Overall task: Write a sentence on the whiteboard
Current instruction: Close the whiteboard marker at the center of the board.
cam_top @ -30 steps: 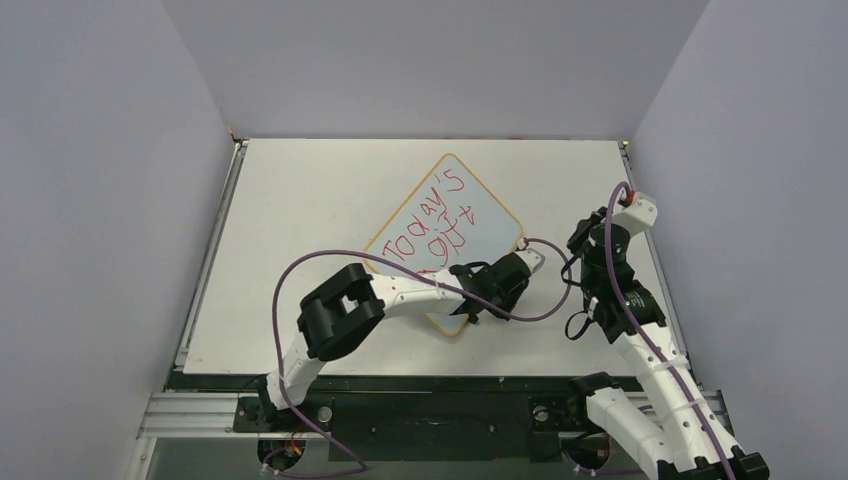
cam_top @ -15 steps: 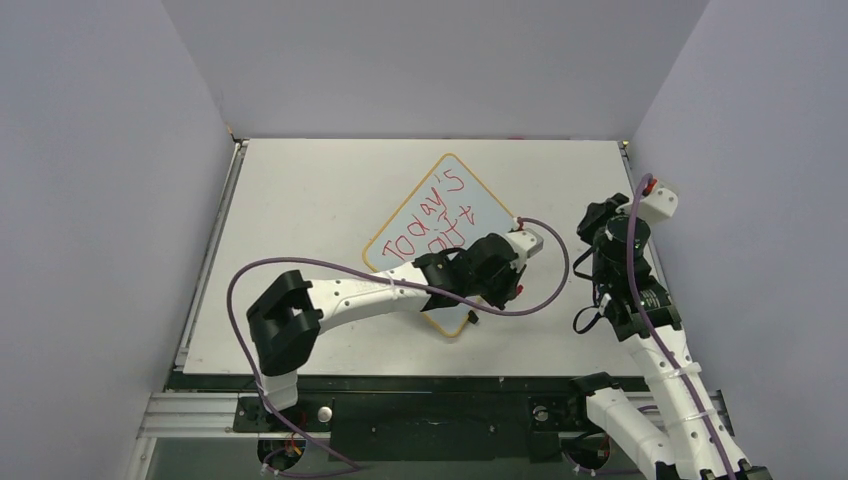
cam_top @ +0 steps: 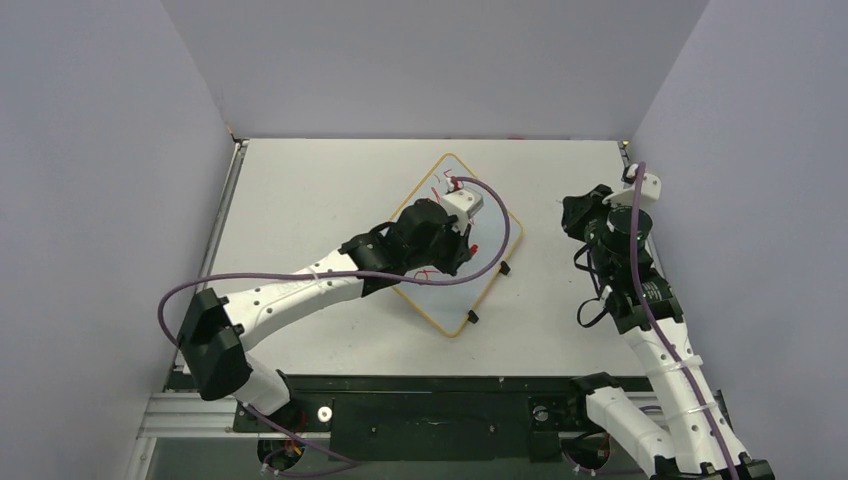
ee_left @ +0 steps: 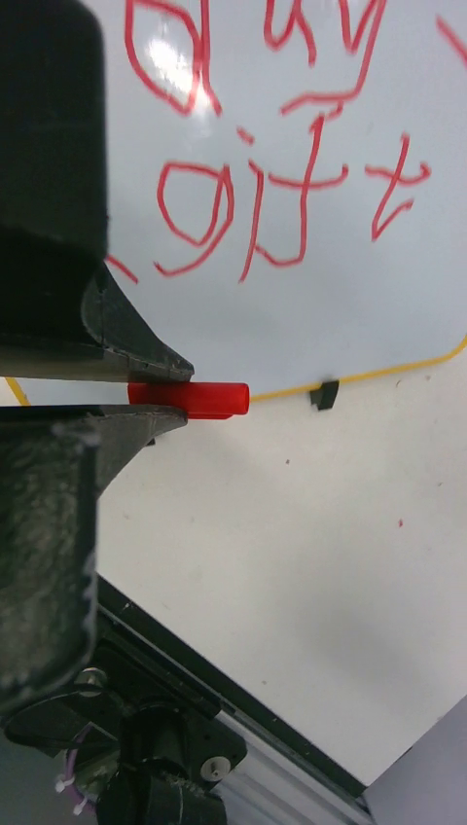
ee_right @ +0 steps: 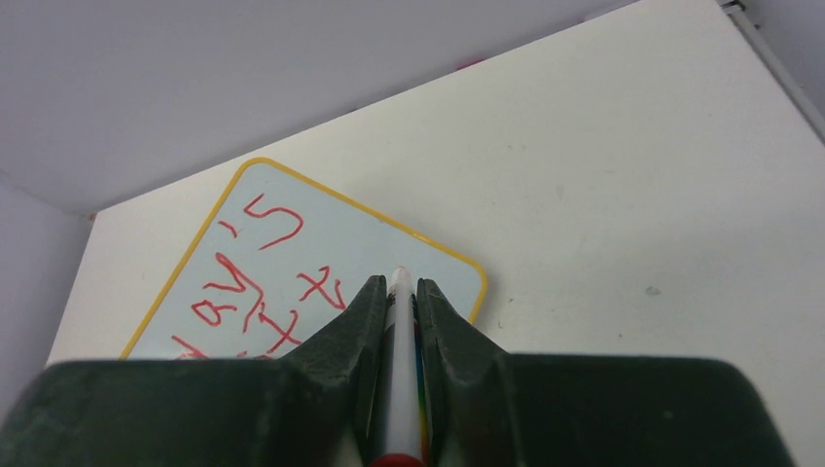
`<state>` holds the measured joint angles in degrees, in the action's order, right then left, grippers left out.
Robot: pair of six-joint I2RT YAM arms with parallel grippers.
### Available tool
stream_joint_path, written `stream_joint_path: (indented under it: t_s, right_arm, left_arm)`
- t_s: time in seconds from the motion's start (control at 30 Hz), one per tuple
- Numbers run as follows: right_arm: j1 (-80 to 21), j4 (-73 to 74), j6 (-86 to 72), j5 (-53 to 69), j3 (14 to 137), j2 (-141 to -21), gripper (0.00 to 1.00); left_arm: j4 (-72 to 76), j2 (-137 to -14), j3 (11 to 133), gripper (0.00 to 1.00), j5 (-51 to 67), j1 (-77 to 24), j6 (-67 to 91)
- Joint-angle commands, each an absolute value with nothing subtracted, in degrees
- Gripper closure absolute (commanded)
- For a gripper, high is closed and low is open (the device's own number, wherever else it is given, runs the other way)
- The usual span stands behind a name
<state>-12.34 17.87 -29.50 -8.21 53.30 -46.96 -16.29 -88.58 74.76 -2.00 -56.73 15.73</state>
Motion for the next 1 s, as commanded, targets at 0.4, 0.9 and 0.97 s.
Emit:
stream_joint_path:
  t_s: [0.4,0.9,0.97]
  right_arm:
    - [-13.01,8.14,-34.29,22.21,56.72,-55.05,1.0]
    - [-19.11,6.21,-32.61,34.03,55.96,-58.19,1.0]
    - [-20.36,6.73,-31.64,35.14,55.8,-58.45,1.0]
  left_arm:
    - [1.28,-69.67,56.14,1.0,-0.18,-51.76,6.17]
    - [18.51,-63.07,40.93,1.0,13.23,-49.55,3.39]
    - [19.29,-62.8,40.17,1.0,13.97,-49.43,3.27]
